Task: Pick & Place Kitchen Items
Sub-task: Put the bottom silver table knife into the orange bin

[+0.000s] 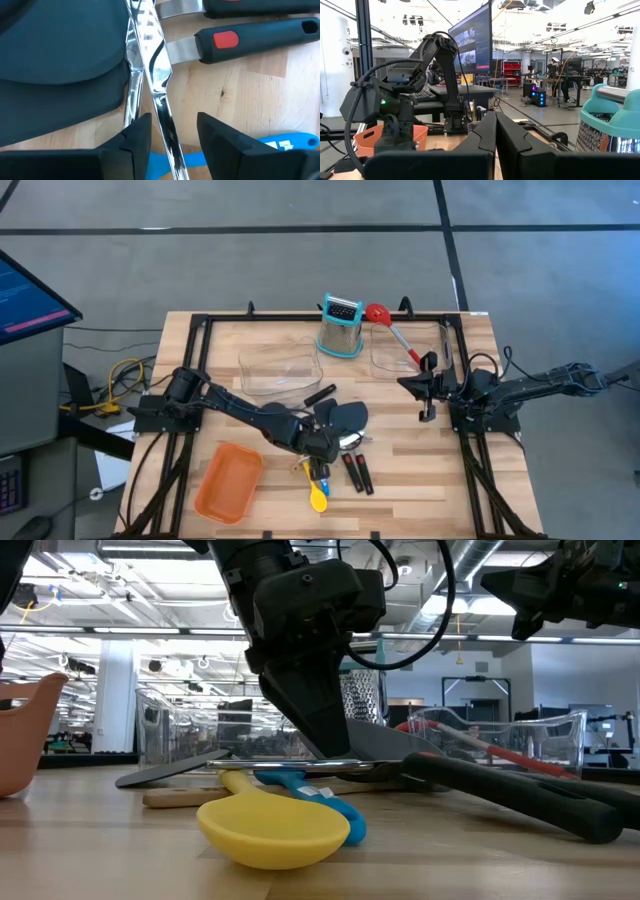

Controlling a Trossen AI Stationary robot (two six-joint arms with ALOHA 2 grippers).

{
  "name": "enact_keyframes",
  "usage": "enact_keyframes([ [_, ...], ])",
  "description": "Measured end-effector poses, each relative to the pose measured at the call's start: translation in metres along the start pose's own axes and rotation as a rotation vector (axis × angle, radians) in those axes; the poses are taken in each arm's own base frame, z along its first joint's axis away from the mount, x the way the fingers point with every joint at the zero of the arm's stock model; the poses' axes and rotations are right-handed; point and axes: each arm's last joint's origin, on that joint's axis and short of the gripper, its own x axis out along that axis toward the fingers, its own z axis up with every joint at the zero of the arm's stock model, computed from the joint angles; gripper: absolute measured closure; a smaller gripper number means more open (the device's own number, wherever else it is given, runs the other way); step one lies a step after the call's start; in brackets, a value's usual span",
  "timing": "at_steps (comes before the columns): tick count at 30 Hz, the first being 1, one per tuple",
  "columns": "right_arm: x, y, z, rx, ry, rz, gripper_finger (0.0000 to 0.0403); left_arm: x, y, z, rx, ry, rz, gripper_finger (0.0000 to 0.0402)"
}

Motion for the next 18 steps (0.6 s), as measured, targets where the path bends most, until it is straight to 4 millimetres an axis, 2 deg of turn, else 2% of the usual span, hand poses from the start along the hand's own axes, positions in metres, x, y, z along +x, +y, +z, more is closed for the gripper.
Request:
enact_keyframes([
  [11, 0.000, 0.000, 0.000, 0.000, 0.000, 0.000, 0.0403, 0.011, 0.006, -0.018, -0.062, 0.057, 0.004, 0.0257],
  [18, 0.000, 0.000, 0.000, 0.000, 0.000, 0.000, 0.0403, 0.012, 0.004, -0.014, -0.056, 0.010, -0.018, 0.0257],
])
